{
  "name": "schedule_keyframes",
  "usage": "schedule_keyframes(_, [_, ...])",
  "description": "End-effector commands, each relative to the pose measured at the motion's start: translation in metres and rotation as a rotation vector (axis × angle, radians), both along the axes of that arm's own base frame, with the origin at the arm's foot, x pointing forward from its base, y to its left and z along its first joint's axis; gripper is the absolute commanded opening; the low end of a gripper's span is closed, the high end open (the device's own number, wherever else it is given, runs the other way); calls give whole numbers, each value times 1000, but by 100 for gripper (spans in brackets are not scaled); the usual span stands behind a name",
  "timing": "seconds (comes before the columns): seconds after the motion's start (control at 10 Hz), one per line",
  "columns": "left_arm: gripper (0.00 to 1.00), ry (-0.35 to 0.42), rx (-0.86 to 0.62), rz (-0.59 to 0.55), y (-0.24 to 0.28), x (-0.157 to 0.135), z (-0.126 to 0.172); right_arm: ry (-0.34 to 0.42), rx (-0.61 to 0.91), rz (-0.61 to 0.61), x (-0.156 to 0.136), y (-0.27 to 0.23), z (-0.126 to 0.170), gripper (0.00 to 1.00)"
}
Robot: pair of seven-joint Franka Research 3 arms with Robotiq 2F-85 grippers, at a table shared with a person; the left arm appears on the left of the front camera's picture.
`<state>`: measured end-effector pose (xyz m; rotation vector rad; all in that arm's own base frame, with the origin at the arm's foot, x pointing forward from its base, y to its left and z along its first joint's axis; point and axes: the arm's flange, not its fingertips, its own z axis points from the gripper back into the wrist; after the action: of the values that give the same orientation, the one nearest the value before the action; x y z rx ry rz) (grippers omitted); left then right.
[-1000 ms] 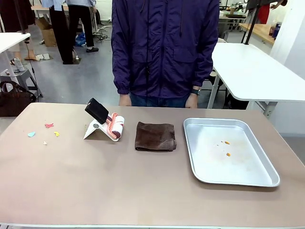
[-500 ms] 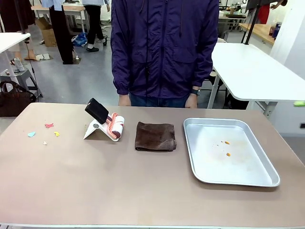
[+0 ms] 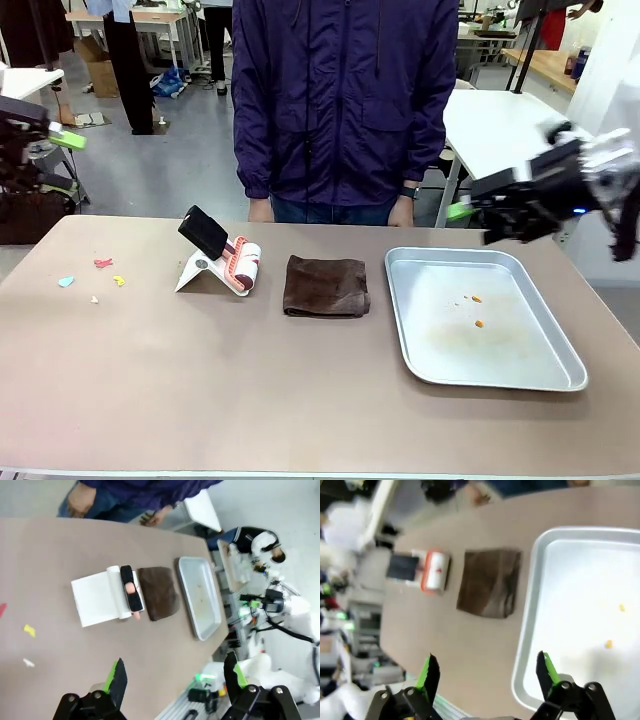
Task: Clean the surface of the table.
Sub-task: Hold the Lint Roller with your left hand and the towel with your right hand.
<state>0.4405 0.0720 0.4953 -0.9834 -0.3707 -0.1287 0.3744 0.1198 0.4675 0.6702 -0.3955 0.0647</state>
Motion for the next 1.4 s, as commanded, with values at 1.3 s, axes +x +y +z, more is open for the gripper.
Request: schedule_keyframes(1.3, [100, 248, 279, 14, -128, 83, -40, 166, -315, -5, 95, 152, -51, 100])
